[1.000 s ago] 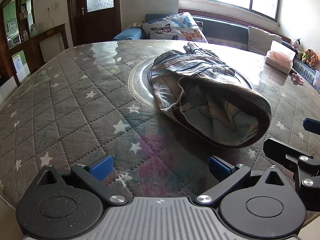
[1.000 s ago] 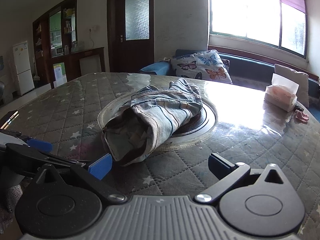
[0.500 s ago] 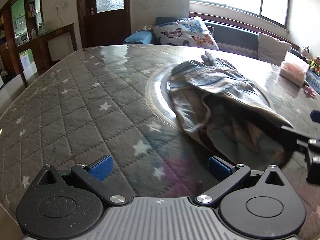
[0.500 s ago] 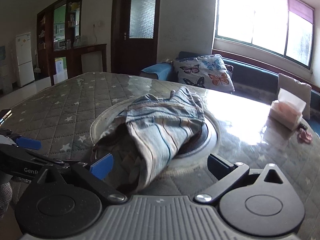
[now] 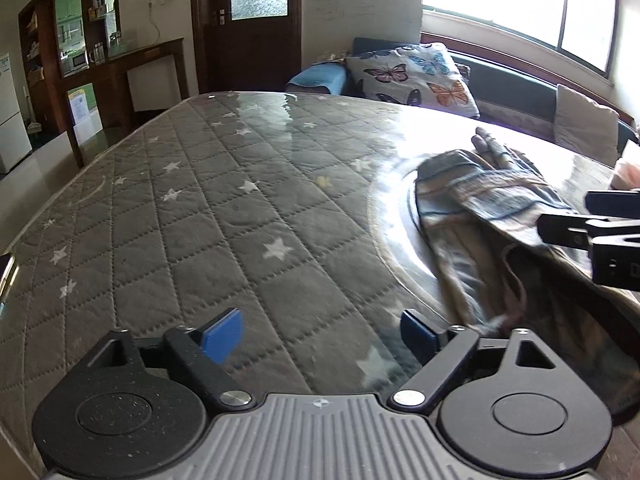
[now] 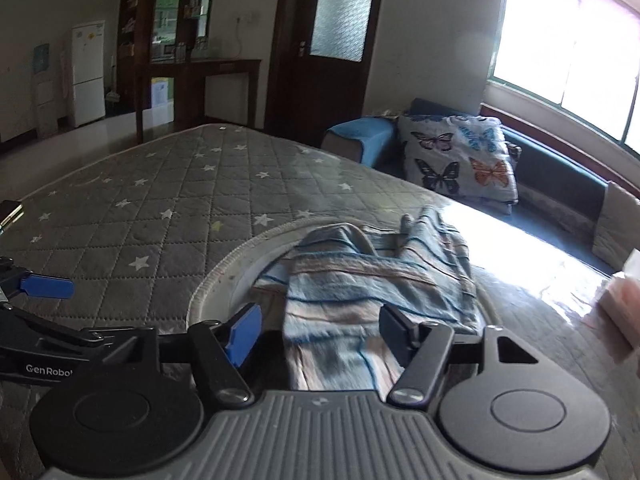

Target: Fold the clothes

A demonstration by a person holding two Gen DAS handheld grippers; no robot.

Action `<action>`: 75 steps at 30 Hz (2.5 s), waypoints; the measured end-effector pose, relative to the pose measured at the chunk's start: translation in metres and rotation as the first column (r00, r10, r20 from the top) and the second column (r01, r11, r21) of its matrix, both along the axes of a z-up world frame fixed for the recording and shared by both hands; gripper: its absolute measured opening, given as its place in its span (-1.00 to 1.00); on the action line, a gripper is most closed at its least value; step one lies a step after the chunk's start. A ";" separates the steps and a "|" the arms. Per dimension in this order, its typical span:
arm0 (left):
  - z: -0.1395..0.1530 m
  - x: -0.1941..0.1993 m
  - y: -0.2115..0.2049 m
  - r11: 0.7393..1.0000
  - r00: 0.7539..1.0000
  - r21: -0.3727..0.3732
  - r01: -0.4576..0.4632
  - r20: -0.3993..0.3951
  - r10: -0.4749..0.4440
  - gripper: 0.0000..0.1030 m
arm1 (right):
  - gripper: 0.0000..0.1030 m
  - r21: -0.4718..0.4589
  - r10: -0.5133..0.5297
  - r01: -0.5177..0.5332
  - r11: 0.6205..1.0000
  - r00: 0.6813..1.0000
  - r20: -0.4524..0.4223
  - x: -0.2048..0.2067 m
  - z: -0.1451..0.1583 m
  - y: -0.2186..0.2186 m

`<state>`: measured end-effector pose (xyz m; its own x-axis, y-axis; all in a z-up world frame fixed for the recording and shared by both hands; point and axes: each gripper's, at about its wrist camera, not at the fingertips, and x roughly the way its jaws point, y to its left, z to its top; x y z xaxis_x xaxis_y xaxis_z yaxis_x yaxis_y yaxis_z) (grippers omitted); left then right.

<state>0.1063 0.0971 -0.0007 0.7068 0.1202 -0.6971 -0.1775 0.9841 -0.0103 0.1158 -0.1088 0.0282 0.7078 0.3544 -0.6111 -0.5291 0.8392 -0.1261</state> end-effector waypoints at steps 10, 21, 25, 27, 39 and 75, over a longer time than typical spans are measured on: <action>0.005 0.042 0.010 1.000 1.000 0.011 -0.003 0.001 0.003 0.19 | -0.36 -0.113 0.024 -0.032 0.993 0.997 -0.075 0.040 -0.030 0.028; 0.013 0.121 -0.026 0.985 0.986 -0.055 0.162 0.035 -0.160 0.23 | -0.95 0.060 -0.091 0.096 0.994 0.993 -0.076 0.043 -0.012 -0.045; 0.008 0.148 -0.037 0.970 0.976 -0.112 0.215 0.039 -0.212 0.32 | -0.95 0.106 -0.143 0.150 0.983 0.987 -0.069 0.040 -0.006 -0.073; 0.005 0.157 -0.038 0.963 0.972 -0.135 0.234 0.040 -0.231 0.36 | -0.95 0.129 -0.171 0.178 0.975 0.983 -0.069 0.038 -0.004 -0.089; -0.013 0.191 -0.054 0.917 0.949 -0.254 0.308 0.017 -0.314 0.36 | -0.95 0.218 -0.324 0.355 0.909 0.931 -0.165 0.039 -0.017 -0.177; 0.036 -0.019 0.084 0.987 0.992 -0.102 -0.122 -0.057 0.116 -0.91 | -0.96 0.191 -0.551 0.566 0.802 0.825 -0.131 -0.082 -0.009 -0.268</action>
